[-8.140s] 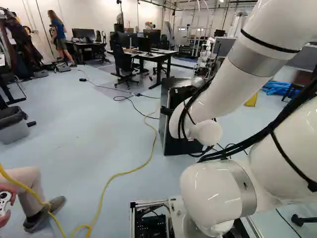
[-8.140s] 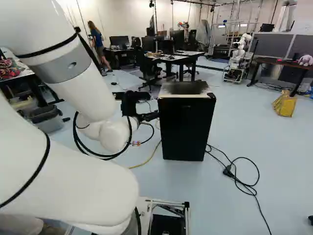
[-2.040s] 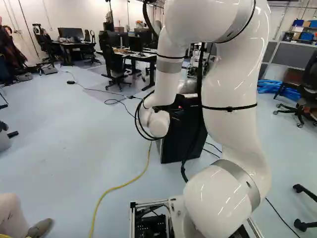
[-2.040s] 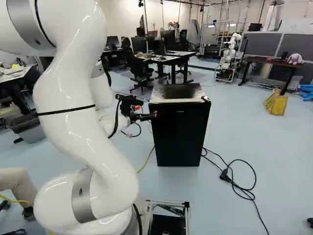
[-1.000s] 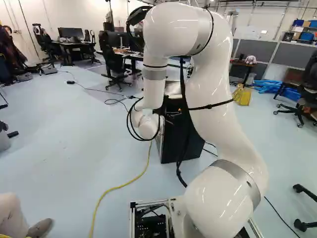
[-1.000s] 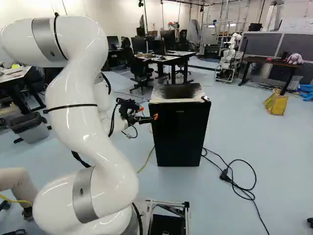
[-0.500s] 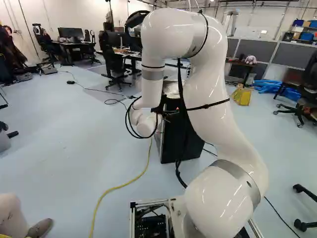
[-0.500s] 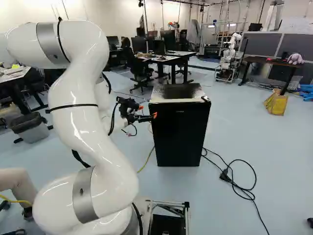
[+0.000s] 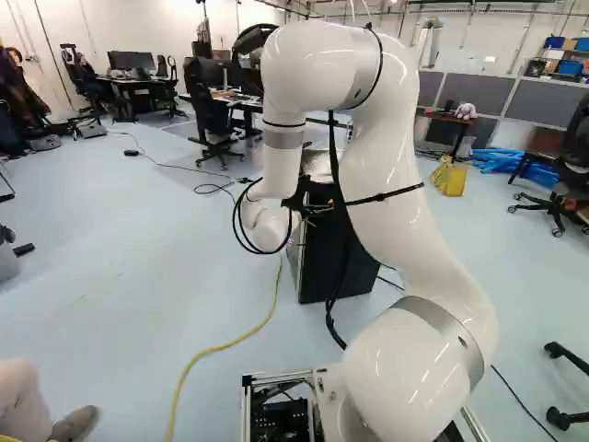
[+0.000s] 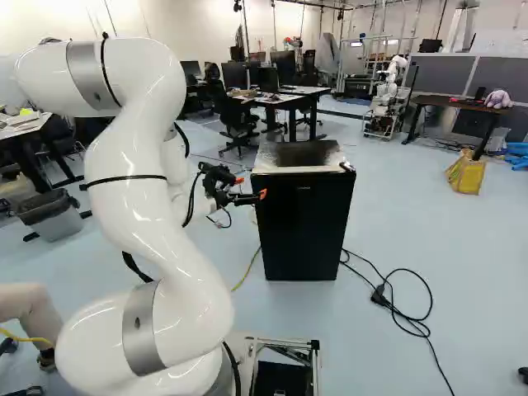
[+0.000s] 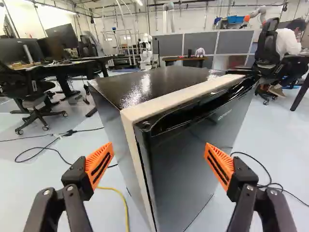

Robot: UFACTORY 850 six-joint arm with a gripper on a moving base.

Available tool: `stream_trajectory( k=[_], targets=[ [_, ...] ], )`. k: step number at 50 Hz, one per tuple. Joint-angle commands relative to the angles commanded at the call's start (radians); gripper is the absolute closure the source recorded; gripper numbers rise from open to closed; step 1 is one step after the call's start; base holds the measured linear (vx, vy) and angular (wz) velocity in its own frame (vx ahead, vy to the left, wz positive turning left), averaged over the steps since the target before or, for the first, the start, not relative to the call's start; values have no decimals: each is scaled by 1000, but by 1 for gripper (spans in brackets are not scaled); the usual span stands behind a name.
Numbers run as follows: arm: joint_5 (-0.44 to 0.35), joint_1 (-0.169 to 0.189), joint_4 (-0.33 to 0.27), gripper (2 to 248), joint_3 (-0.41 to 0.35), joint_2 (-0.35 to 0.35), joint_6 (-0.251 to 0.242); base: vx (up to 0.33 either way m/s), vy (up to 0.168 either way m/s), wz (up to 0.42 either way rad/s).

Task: Grab a drink from the fridge

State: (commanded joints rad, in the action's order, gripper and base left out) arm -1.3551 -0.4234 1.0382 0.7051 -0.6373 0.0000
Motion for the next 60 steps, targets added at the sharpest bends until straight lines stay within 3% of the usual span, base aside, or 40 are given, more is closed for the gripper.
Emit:
stream_trajectory(
  k=[60],
  targets=[
    [-40, 3, 82, 3, 11, -6, 0, 0, 0, 0]
  ],
)
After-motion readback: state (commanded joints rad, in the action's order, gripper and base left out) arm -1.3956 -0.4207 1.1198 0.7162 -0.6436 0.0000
